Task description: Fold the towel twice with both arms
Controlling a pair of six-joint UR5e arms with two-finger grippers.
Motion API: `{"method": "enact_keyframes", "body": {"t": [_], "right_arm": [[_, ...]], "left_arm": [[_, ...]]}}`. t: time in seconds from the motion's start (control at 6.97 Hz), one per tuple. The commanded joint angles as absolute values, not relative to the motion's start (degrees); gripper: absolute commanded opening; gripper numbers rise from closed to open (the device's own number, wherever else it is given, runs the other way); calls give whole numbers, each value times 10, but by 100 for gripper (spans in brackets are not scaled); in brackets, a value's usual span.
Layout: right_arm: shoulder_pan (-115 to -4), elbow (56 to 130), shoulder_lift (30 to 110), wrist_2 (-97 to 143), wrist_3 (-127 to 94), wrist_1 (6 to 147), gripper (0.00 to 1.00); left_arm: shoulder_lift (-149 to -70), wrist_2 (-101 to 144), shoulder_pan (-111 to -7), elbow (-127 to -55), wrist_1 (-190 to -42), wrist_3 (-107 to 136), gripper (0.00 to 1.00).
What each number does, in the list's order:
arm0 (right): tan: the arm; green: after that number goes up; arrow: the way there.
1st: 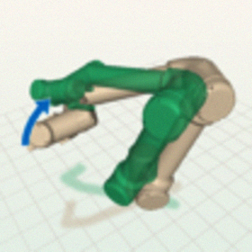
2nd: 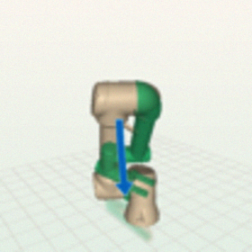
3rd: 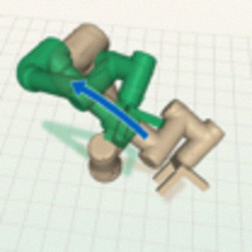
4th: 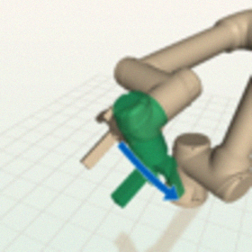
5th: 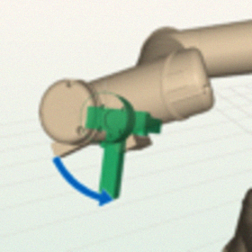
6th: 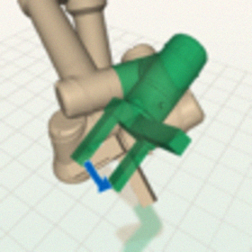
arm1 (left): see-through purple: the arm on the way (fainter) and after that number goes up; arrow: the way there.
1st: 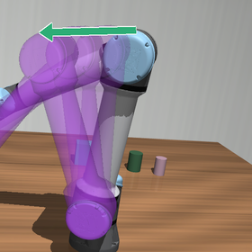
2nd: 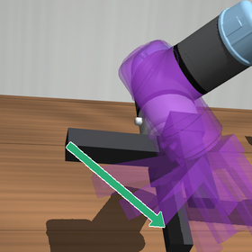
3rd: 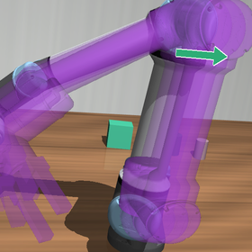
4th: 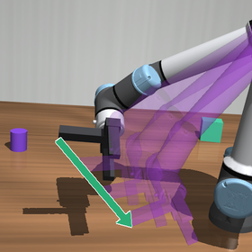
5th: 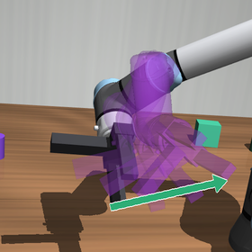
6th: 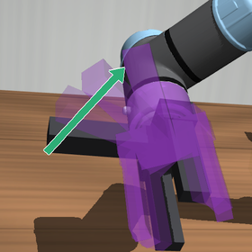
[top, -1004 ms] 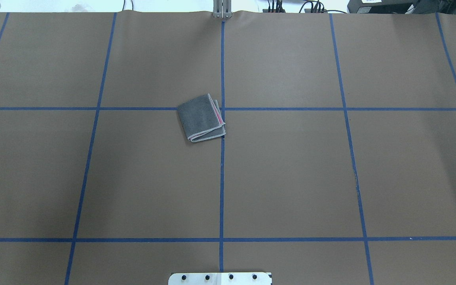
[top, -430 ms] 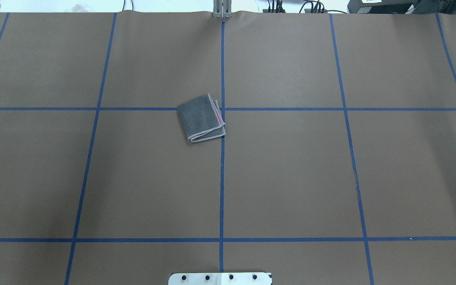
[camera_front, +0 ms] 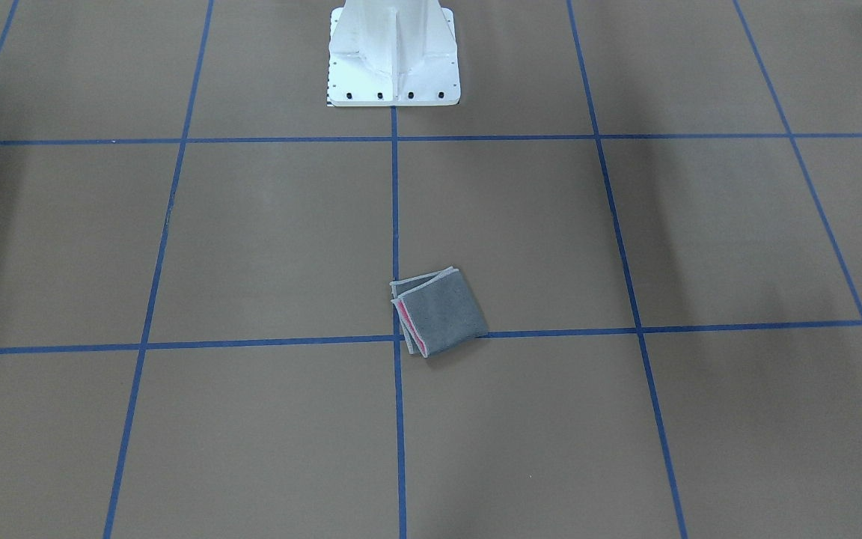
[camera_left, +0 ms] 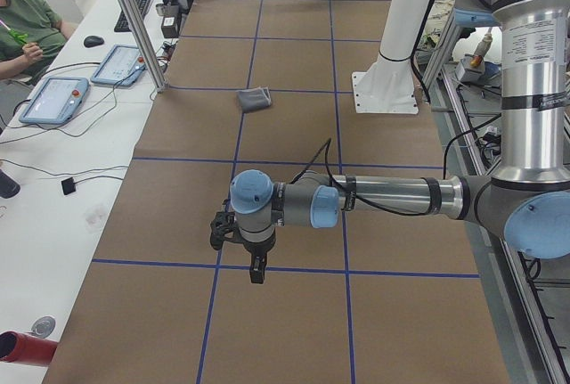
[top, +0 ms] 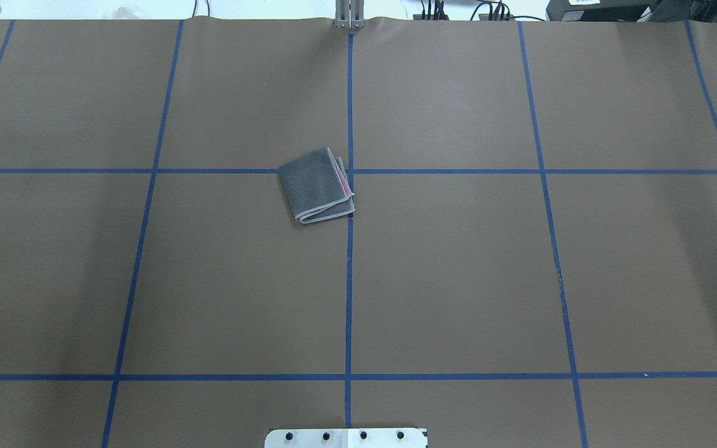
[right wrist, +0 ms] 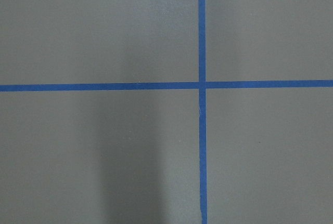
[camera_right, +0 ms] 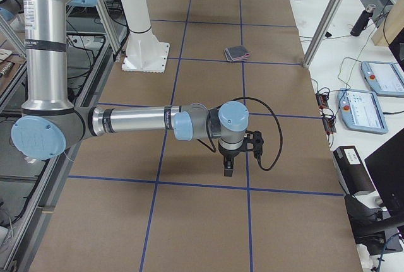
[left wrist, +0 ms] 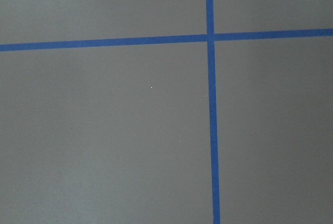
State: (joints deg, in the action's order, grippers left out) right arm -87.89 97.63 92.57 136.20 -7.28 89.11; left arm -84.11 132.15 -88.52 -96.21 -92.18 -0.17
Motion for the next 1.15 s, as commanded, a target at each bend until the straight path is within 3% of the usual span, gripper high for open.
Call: {"method": "enact_keyframes", "body": {"t": [0.0, 1.0], "right_arm": [[-879, 951, 928, 1360, -68, 889, 100], [-874, 934, 919, 1359, -29, 854, 100]], "left_arm": [[-847, 1328, -884, -975, -922, 1, 100], [-850, 1329, -884, -981, -922, 19, 100]]}}
